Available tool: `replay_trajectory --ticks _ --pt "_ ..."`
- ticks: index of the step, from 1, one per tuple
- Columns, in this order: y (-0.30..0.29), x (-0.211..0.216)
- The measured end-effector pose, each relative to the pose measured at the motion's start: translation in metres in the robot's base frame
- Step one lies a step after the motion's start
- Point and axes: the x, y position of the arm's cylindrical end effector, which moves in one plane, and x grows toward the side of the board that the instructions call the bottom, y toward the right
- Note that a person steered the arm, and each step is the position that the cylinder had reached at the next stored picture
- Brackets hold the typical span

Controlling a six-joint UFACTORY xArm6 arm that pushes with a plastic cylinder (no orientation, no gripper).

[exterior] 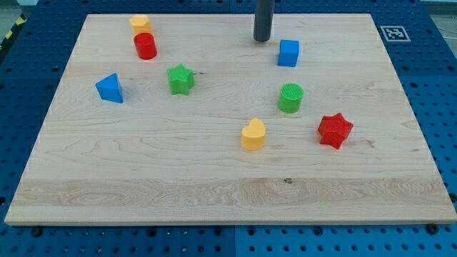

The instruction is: Move the yellow hexagon to the top left of the board

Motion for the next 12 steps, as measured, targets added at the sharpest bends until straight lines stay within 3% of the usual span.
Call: replay_trajectory --ticks 1,2,4,6,7,9,11,12 --pt "-0.087 0.000" --pt "-0.127 0.000" --pt "-0.164 -0.028" --pt "-0.203 0.001" --pt "-0.230 -0.015" --pt "-0.185 -0.006" --pt "-0.209 -0.071" --pt "-0.244 -0.072"
